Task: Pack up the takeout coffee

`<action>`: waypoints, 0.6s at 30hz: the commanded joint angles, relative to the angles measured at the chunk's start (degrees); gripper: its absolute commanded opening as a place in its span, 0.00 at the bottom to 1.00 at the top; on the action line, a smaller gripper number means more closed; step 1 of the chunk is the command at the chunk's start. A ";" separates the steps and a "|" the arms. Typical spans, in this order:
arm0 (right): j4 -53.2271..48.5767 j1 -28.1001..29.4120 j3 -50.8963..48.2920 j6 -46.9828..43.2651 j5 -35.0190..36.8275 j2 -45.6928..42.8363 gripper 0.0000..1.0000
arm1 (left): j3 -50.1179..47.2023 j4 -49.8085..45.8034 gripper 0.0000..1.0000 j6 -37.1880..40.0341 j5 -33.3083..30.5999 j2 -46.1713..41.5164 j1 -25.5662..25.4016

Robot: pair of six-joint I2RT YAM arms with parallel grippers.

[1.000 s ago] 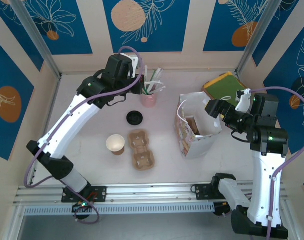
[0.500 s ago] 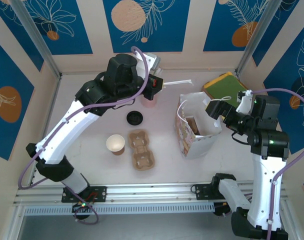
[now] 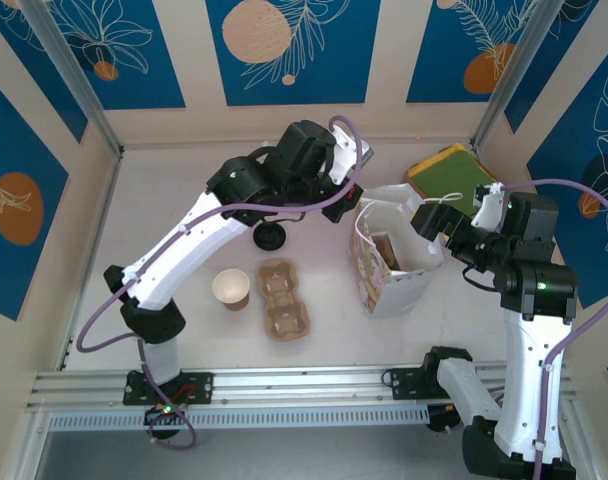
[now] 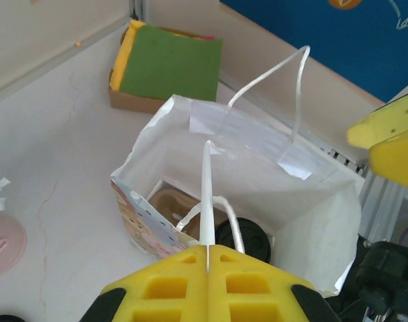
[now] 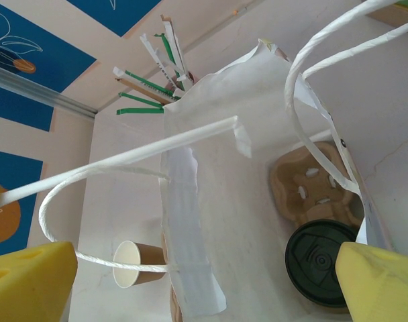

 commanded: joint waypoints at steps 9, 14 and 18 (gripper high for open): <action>-0.59 -0.36 -1.67 -0.43 -0.33 -1.31 0.99 | 7.86 -2.03 0.03 4.72 -1.81 5.87 -0.71; -0.60 -0.42 -1.79 -0.34 -0.44 -1.34 0.99 | 9.09 -2.24 0.05 5.38 -2.22 8.00 -0.77; -0.51 -0.43 -1.79 -0.43 -0.47 -1.23 0.99 | 9.81 -1.72 0.30 4.81 -1.65 8.50 -0.77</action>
